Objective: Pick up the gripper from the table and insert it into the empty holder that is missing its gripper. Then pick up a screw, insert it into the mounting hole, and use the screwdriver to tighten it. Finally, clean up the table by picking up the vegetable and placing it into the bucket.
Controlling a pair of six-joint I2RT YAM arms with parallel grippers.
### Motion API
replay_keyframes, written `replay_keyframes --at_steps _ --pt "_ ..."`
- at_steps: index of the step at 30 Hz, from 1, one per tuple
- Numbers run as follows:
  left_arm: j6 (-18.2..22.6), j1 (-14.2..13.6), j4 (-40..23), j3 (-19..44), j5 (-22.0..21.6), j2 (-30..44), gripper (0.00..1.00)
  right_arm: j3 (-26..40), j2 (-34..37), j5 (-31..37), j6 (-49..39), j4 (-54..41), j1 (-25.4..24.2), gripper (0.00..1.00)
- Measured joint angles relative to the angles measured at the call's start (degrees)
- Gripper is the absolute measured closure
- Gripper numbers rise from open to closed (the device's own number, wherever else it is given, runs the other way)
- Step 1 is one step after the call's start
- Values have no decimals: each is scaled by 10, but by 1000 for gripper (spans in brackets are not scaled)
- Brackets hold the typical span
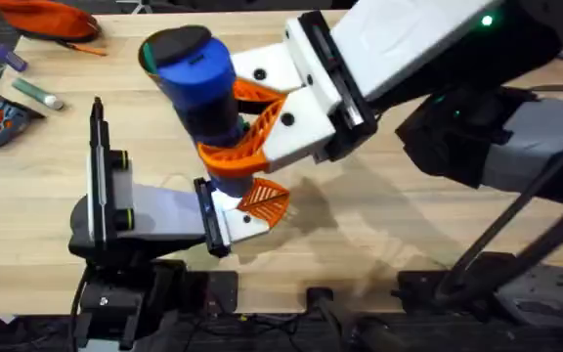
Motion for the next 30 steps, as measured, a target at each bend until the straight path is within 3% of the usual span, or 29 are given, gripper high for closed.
replay_keyframes --at_steps 30 --pt "0 0 0 0 0 0 988 4 28 4 -6 0 2 979"
